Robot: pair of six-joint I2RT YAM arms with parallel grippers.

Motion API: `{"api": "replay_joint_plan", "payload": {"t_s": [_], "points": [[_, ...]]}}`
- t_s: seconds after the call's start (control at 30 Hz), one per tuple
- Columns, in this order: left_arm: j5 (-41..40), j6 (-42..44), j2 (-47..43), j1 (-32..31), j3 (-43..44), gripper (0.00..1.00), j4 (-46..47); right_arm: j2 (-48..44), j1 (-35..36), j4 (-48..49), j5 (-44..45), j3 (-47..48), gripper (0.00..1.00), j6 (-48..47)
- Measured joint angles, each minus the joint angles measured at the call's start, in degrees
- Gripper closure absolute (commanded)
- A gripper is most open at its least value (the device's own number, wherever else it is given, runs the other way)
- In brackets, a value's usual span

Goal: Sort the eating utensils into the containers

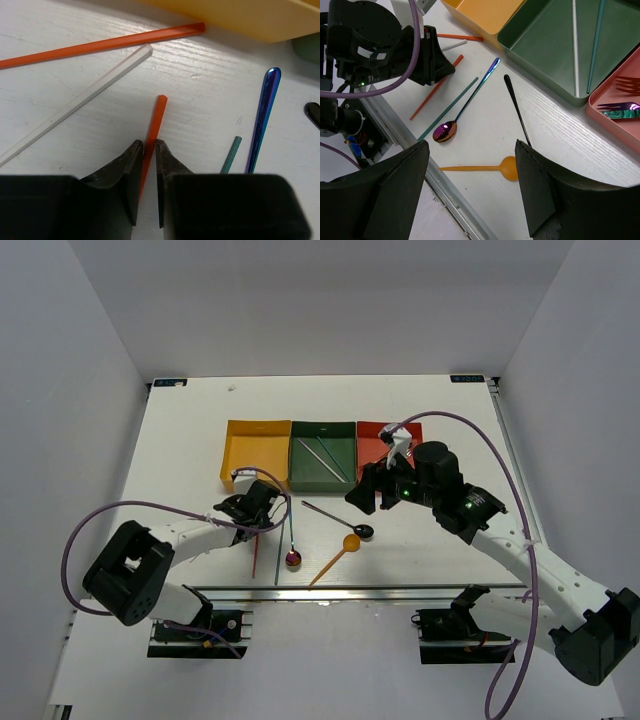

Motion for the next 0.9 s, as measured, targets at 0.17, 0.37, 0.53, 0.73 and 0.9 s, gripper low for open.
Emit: {"api": "replay_joint_plan", "payload": {"t_s": [0.17, 0.37, 0.53, 0.73, 0.9], "points": [[-2.91, -0.68, 1.84, -1.64, 0.70, 0.86, 0.09, -0.83, 0.00, 0.00, 0.00, -0.02, 0.26, 0.13], [-4.50, -1.05, 2.36, -2.71, 0.72, 1.00, 0.24, -2.75, 0.00, -0.02, 0.22, -0.02, 0.26, 0.13], [-4.72, -1.27, 1.88, -3.17, 1.60, 1.00, -1.01, -4.04, 0.00, -0.02, 0.44, -0.02, 0.26, 0.15], [-1.75, -1.22, -1.22, -4.79, 3.19, 1.00, -11.63, -4.17, 0.00, -0.04, 1.09, -0.02, 0.26, 0.20], [-1.07, -0.46, -6.05, -5.33, 7.54, 1.00, -20.61, -4.17, 0.00, -0.07, 1.51, -0.02, 0.25, 0.20]]}}
